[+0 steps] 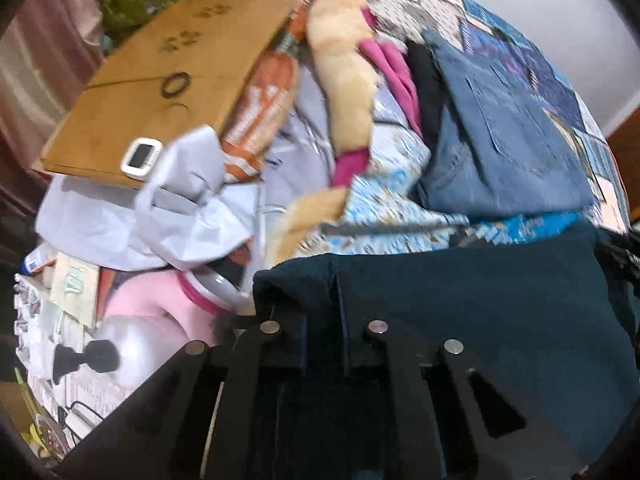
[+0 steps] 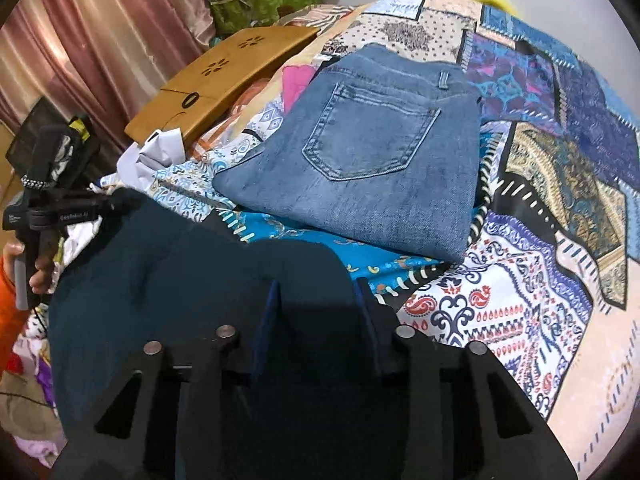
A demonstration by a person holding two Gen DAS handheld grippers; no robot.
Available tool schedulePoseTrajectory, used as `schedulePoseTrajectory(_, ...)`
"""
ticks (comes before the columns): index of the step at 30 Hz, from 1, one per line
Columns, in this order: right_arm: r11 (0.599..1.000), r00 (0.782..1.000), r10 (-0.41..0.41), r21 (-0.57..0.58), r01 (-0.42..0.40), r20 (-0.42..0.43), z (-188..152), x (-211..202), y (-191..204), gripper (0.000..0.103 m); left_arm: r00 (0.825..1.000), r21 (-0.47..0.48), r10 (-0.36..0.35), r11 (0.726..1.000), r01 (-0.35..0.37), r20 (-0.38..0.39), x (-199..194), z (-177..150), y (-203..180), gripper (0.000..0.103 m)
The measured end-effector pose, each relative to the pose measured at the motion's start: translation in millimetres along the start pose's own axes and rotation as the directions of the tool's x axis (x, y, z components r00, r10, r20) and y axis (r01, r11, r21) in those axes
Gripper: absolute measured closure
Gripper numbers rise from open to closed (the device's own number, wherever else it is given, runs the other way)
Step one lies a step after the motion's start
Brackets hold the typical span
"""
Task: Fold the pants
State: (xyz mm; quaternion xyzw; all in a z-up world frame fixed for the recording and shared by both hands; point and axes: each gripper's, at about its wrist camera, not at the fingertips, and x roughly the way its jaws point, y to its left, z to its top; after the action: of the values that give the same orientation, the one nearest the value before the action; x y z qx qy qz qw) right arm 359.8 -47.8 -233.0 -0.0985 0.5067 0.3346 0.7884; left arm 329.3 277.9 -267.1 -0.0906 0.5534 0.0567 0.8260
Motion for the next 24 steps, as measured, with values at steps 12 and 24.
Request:
schedulePoseTrajectory(12,0.990,0.993,-0.116,-0.071,0.118,0.036,-33,-50,25,0.044,0.995,0.083,0.091,0.992,-0.094,0.046,-38,-19,-27,0.028)
schedulePoseTrajectory(24,0.998,0.997,-0.054,0.020,0.053,0.061,-118,-94,38,0.041,0.999,-0.038,0.040,0.998,-0.041,-0.015,-83,-107,-11,0.014)
